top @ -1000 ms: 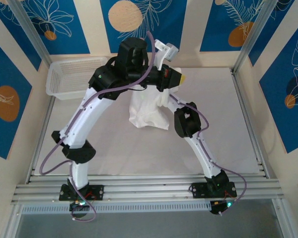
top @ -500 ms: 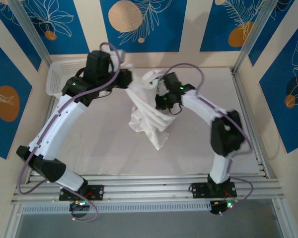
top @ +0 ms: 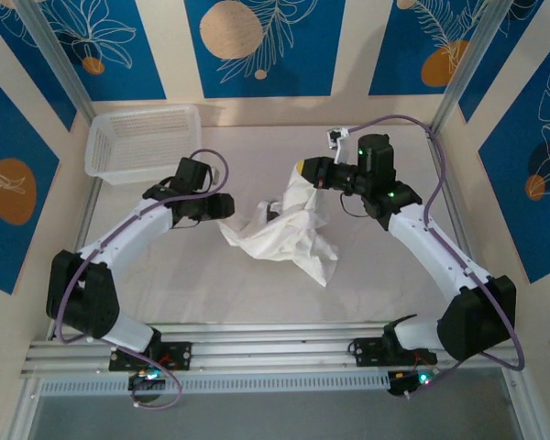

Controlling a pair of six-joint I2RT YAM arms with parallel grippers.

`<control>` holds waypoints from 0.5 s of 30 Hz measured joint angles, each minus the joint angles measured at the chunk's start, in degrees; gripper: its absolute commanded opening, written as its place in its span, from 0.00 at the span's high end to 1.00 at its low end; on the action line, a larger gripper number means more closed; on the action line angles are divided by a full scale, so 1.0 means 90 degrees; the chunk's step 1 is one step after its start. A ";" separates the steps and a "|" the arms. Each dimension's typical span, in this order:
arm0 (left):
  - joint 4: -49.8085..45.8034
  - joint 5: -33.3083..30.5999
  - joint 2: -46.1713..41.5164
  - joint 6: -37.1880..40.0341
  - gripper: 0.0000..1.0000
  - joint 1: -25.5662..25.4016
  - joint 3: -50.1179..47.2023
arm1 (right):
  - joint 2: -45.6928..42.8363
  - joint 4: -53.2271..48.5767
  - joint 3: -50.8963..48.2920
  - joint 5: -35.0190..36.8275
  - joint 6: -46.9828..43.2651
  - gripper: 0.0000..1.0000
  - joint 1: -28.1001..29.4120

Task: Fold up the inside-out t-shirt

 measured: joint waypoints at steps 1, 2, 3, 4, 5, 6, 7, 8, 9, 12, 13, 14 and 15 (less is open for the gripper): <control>-0.0015 0.0083 -0.0112 0.0000 0.19 0.0000 0.0058 | -0.0012 0.0187 -0.0107 -0.0083 0.0027 1.00 -0.0012; -0.0027 0.0238 -0.0202 -0.0005 0.19 0.0000 0.0175 | -0.0032 0.0357 -0.0214 -0.0192 0.0061 1.00 -0.0027; -0.0032 0.0486 -0.0240 -0.0036 0.19 0.0000 0.0374 | -0.0044 0.0498 -0.0294 -0.0313 0.0104 1.00 -0.0053; -0.0022 0.0826 -0.0231 -0.0095 0.19 -0.0010 0.0692 | -0.0051 0.0614 -0.0352 -0.0435 0.0146 1.00 -0.0090; 0.0022 0.1180 -0.0175 -0.0129 0.18 -0.0024 0.1005 | -0.0056 0.0758 -0.0396 -0.0576 0.0187 1.00 -0.0136; 0.0075 0.1520 -0.0085 -0.0141 0.18 -0.0061 0.1319 | -0.0061 0.0845 -0.0406 -0.0690 0.0228 1.00 -0.0180; 0.0175 0.1865 0.0036 -0.0102 0.18 -0.0141 0.1642 | -0.0066 0.0937 -0.0408 -0.0787 0.0265 1.00 -0.0216; 0.0265 0.2120 0.0163 -0.0029 0.18 -0.0250 0.1880 | -0.0080 0.1027 -0.0408 -0.0869 0.0299 1.00 -0.0250; 0.0291 0.2293 0.0296 0.0068 0.18 -0.0369 0.2050 | -0.0102 0.1098 -0.0410 -0.0930 0.0328 1.00 -0.0277; 0.0325 0.2671 0.0891 0.0240 0.17 -0.0731 0.2380 | -0.0185 0.1226 -0.0413 -0.1071 0.0440 1.00 -0.0347; 0.0330 0.2720 0.1137 0.0243 0.17 -0.0828 0.2382 | -0.0211 0.1253 -0.0413 -0.1132 0.0478 1.00 -0.0364; 0.0323 0.2744 0.1416 0.0243 0.18 -0.0889 0.2365 | -0.0236 0.1270 -0.0413 -0.1178 0.0510 1.00 -0.0381; 0.0325 0.2737 0.1651 0.0243 0.19 -0.0906 0.2341 | -0.0248 0.1280 -0.0413 -0.1209 0.0544 1.00 -0.0389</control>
